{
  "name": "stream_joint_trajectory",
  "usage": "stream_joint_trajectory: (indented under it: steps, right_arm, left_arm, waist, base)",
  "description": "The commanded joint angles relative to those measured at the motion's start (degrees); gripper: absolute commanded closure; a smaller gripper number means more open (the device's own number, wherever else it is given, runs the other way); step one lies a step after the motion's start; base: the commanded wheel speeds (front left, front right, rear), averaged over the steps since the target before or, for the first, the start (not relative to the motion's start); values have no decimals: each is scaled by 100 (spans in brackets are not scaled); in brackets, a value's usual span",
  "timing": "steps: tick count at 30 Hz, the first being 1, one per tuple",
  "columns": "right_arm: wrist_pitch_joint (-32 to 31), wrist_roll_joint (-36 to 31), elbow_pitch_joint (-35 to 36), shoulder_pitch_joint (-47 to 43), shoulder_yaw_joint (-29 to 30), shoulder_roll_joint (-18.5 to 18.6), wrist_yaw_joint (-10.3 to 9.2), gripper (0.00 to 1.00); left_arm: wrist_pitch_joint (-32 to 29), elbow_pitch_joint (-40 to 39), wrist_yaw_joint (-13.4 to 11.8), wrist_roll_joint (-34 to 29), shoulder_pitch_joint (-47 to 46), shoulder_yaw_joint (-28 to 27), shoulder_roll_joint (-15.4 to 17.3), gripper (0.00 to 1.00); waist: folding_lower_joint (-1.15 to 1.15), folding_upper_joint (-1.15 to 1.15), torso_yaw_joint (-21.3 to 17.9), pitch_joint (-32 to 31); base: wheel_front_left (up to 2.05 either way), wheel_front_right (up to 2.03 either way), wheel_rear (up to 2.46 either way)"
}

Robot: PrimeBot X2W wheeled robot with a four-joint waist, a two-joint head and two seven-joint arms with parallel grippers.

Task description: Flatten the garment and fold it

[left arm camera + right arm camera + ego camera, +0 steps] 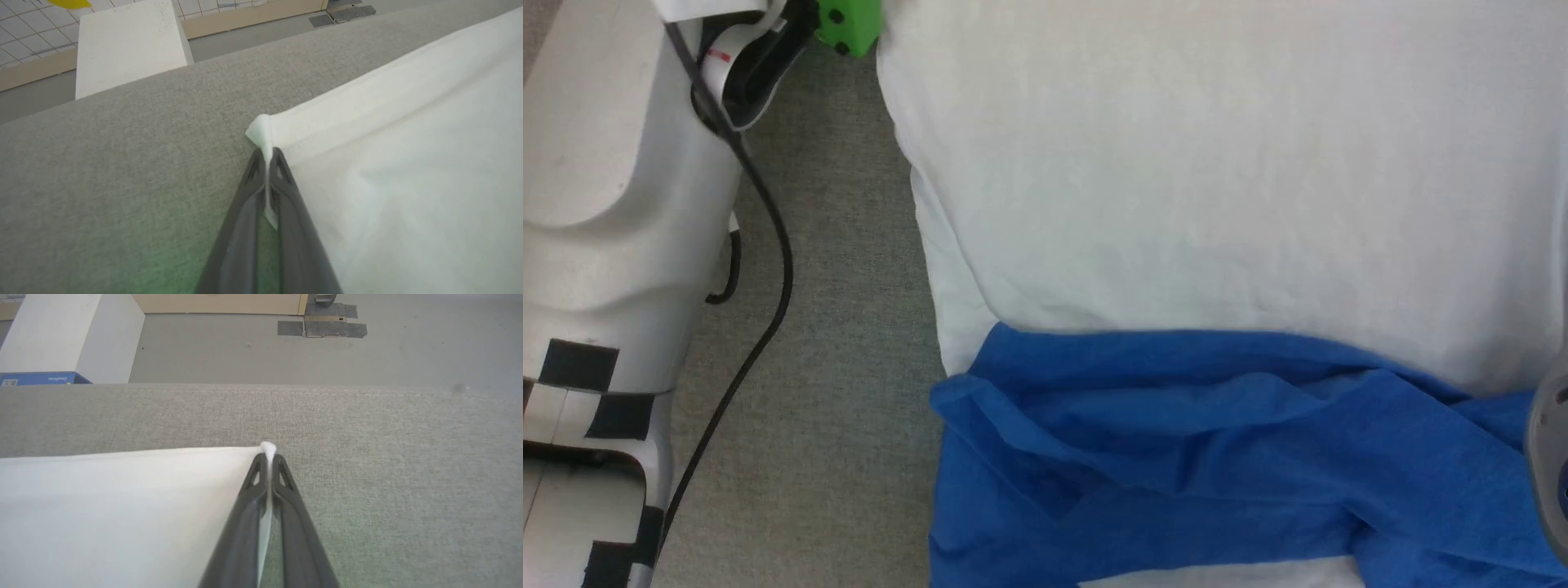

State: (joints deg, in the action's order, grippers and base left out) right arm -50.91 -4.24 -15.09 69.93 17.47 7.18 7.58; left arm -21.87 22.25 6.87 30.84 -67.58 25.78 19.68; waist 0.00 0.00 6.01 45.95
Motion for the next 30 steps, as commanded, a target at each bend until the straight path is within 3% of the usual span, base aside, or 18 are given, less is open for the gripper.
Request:
stream_joint_trajectory:
  steps: [1, 11, 17, 24, 26, 30]
  right_arm:
    - [142, 60, 4, 72, 15, 56, -9, 100]
    - [674, 788, 252, -268, -6, 365, -9, 100]
    - [725, 1469, 757, -980, -109, 456, -9, 100]
    - [437, 2277, 1996, -2639, -222, 440, -9, 100]
    - [311, 2525, 2513, -3443, -70, 306, -9, 100]
    - [238, 2751, 3125, -4455, 195, 52, -9, 100]
  left_arm:
    - [164, 126, -87, -3, 19, -77, 23, 100]
    - [1359, 262, -124, -41, 102, -372, 154, 100]
    - [1882, -131, -53, -33, 650, -350, 399, 100]
    - [2260, -1655, -198, -15, 2341, -319, 830, 100]
    - [2339, -2389, -405, -74, 3239, -202, 929, 100]
    - [2534, -3069, -723, -304, 4287, 5, 1024, 100]
  waist:
    - [0, 0, -39, -159]
    - [0, 0, -131, -769]
    - [0, 0, -200, -1284]
    - [0, 0, -310, -2106]
    - [0, 0, -301, -2429]
    - [0, 0, -268, -2729]
  base:
    - [0, 0, 0]
    - [0, 0, 0]
    - [0, 0, 0]
    - [0, 0, 0]
    - [0, 0, 0]
    - [0, 0, 0]
